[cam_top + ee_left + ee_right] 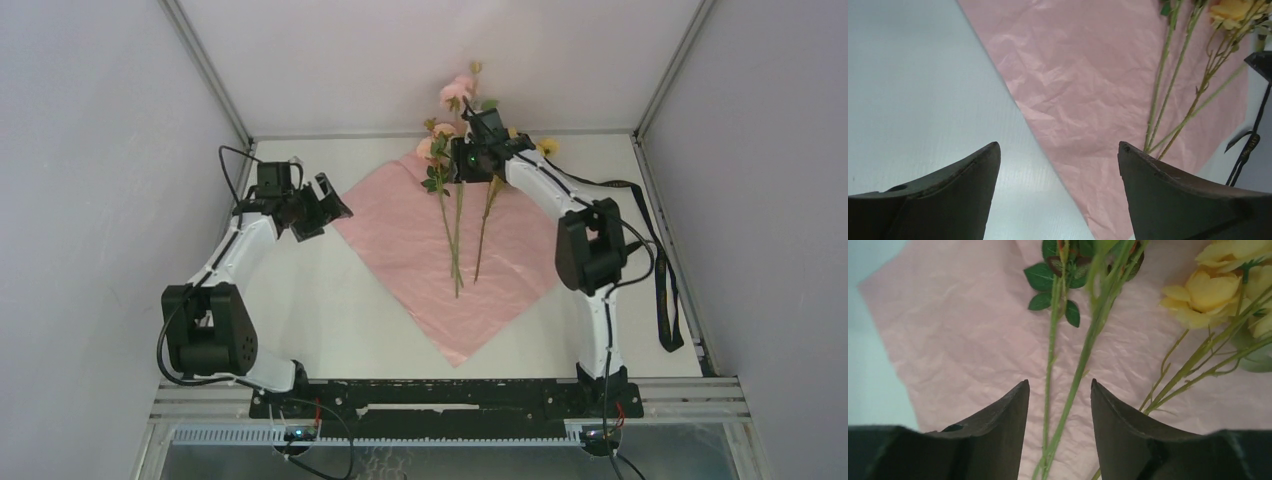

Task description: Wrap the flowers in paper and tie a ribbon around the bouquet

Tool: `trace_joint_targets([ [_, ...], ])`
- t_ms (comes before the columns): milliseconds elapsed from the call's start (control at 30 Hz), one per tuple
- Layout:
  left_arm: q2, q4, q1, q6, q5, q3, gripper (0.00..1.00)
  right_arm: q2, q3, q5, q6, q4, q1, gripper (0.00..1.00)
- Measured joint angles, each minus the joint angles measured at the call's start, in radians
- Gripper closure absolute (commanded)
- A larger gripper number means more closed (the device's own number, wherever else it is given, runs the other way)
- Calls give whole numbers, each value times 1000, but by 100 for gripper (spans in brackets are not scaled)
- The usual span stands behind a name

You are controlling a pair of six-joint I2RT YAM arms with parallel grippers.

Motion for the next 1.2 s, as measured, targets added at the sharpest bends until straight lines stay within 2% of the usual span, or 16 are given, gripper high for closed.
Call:
trace_joint_targets([
  [33,11,2,0,-1,0,-8,9,53,76,23,-18,-52,0,40],
  [133,22,10,0,-2,-7,-38,8,113,140,58,-43,-138,3,39],
  [233,44,13,0,-6,-30,-51,8,113,122,65,-50,-200,0,39],
  [567,180,60,0,-67,-101,-119,5,99,19,96,-10,-205,-77,39],
  [633,206,62,0,-73,-101,-119,6,117,24,97,-5,-200,-97,46],
  [733,236,72,1,-84,-93,-110,6,168,52,79,0,-196,-122,75],
  [833,258,90,1,-92,-79,-93,7,214,76,34,-2,-189,-132,91],
  [933,274,108,0,-100,-61,-80,7,238,86,-17,2,-179,-124,95],
  [1067,285,122,-1,-102,-41,-73,7,239,88,-49,38,-145,-103,96],
  [1200,295,128,-2,-115,-28,-65,7,227,39,-77,127,-38,-76,99],
])
